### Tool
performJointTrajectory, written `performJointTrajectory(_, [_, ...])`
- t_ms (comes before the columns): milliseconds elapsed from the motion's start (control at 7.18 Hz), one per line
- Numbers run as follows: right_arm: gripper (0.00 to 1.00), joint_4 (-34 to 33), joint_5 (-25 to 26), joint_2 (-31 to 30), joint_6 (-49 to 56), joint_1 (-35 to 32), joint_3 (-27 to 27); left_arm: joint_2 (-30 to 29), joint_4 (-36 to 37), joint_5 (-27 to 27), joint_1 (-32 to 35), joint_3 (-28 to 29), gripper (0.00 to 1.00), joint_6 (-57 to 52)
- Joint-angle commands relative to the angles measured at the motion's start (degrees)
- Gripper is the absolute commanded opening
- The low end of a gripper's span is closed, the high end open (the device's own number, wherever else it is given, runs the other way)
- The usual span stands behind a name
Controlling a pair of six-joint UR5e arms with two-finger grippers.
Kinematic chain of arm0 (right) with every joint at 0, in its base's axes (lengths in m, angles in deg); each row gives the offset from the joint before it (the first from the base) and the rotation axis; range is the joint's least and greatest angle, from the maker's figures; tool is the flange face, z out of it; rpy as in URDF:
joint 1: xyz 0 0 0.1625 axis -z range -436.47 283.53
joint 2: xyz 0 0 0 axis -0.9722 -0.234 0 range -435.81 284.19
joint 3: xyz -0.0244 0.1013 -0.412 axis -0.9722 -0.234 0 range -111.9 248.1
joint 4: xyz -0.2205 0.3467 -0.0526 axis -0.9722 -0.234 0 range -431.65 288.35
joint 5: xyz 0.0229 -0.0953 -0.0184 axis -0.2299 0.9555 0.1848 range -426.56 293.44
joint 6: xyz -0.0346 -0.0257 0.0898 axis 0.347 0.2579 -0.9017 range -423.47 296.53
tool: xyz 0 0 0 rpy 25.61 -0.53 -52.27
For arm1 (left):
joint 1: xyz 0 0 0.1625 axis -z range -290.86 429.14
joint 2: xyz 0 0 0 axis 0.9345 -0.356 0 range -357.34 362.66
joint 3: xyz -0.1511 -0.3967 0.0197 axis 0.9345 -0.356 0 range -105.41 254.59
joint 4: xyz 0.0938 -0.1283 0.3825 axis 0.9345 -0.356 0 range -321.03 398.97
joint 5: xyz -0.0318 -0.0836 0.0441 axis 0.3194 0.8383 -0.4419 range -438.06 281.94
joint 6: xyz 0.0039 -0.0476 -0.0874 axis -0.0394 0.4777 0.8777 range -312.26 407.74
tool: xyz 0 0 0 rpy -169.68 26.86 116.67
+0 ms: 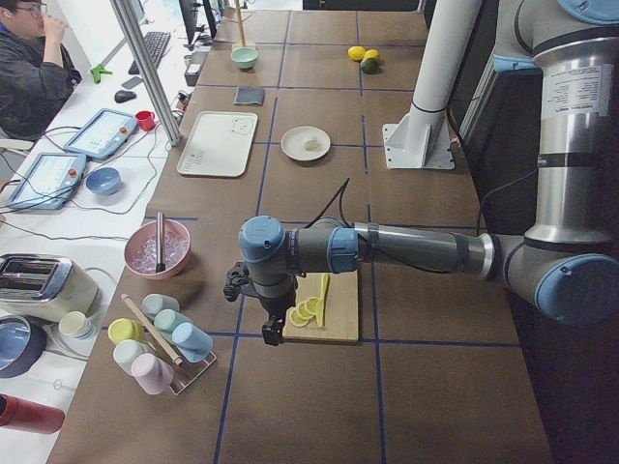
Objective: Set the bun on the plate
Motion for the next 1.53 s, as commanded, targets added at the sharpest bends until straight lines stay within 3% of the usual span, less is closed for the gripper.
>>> performJointTrajectory(0, [1.00,0.09,0.00,0.00,0.01,0.00,0.03,0.50,0.02,-0.25,0.08,0.00,1.00,-0.11])
performJointTrajectory(1393, [1.00,2.11,0.00,0.00,-0.42,0.00,-0.41,0.59,-0.07,0.10,0.08,-0.18,1.00,-0.11])
